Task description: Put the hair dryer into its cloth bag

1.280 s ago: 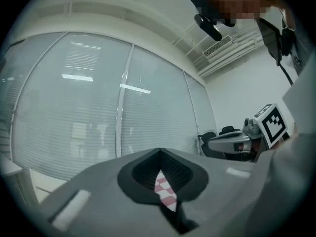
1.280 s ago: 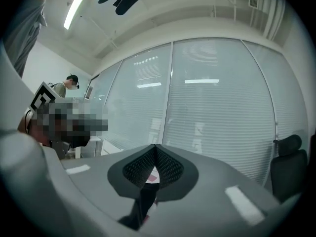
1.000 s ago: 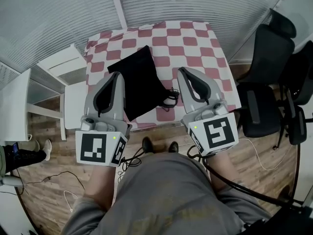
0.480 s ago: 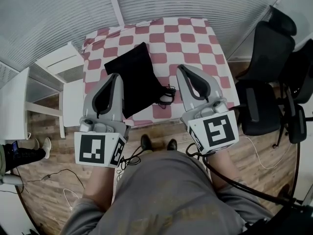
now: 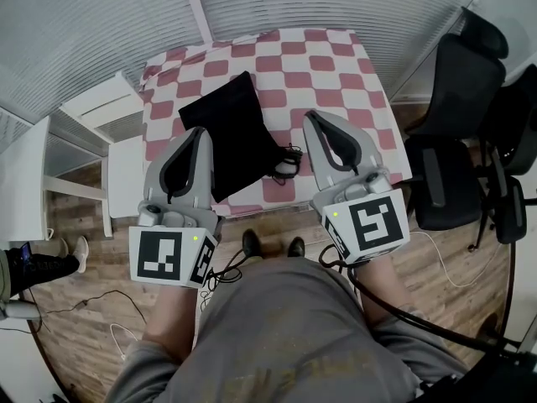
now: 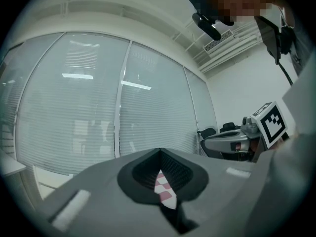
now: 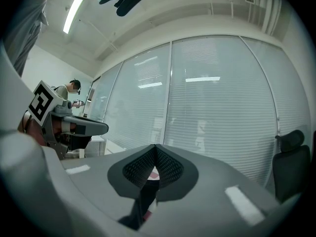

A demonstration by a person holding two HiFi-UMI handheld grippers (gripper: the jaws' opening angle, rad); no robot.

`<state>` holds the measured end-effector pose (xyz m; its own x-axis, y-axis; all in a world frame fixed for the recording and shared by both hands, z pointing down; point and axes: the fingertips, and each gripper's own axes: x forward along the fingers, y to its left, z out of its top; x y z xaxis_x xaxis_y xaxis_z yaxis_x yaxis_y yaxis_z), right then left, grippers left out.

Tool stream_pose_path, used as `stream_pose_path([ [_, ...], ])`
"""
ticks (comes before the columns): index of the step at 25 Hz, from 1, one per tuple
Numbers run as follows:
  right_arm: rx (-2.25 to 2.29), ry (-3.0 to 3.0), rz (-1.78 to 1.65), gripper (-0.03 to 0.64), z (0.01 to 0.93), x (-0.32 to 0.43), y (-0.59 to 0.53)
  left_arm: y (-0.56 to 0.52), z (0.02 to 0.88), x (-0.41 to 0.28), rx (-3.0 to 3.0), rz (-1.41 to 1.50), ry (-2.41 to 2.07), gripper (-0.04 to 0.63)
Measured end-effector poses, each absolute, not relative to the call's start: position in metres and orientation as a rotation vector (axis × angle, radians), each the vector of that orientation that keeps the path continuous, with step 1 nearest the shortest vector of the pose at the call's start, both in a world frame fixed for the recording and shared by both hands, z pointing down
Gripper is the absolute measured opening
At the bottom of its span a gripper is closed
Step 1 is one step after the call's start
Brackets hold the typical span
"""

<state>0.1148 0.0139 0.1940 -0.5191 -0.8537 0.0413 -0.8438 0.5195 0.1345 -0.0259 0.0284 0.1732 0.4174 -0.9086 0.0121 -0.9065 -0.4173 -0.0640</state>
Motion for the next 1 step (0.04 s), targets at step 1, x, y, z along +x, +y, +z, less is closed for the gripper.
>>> stream_pose_path([
  [1,1.485,-2.647,-0.149,0.026,0.1942,0.1144,0.0137,0.0285,0.1737,-0.0263,-2.606,-0.070,1.668,0.000],
])
